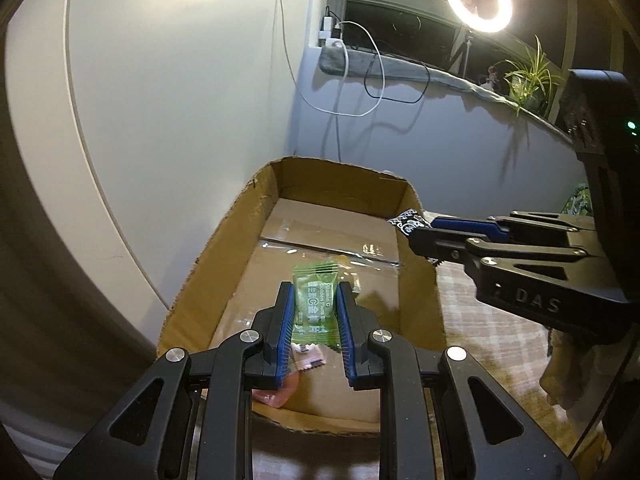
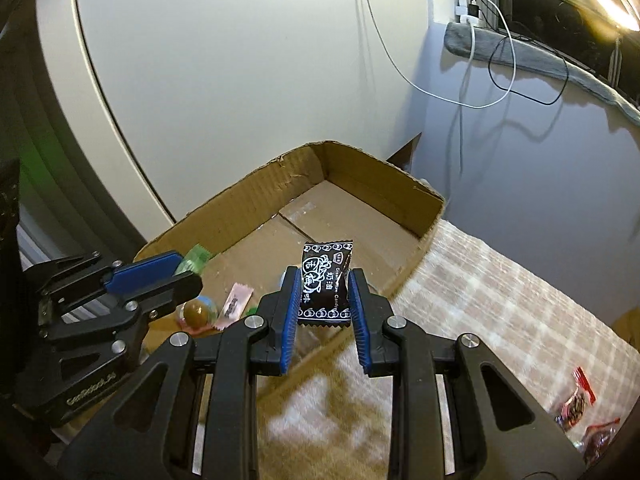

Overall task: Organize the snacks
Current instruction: 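Carry both candies over the box and open both tools to drop them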

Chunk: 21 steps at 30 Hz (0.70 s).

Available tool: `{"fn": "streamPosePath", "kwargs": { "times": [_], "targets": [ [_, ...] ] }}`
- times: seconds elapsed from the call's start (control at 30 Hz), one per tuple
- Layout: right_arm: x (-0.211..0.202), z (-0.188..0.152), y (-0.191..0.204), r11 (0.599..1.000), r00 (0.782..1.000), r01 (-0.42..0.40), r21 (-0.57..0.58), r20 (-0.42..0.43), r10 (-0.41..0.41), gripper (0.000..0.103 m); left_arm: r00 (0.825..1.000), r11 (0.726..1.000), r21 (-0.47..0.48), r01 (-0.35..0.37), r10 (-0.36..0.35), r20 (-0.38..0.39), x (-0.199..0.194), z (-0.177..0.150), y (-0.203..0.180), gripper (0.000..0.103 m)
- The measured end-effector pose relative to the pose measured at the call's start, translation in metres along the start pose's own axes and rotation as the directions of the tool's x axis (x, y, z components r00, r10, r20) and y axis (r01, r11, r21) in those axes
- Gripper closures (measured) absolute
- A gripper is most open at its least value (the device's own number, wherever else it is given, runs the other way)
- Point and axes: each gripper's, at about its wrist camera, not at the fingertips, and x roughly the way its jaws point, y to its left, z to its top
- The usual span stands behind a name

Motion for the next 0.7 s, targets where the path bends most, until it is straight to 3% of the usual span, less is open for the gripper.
{"fn": "streamPosePath", "kwargs": {
  "times": [0.63, 0.7],
  "targets": [
    [0.022, 0.012, 0.005, 0.999, 1.0, -0.016, -0.036, -0.026, 0.015, 0.077, 1.0, 1.0, -0.01, -0.016, 0.016, -0.003, 0.005, 0.003, 0.005, 0.082],
    [0.022, 0.013, 0.006, 0.999, 1.0, -0.01, -0.037, -0.024, 0.009, 0.073, 1.0, 1.0, -0.01, -0.019, 0.019, -0.004, 0.005, 0.003, 0.005, 0.072]
  ]
}}
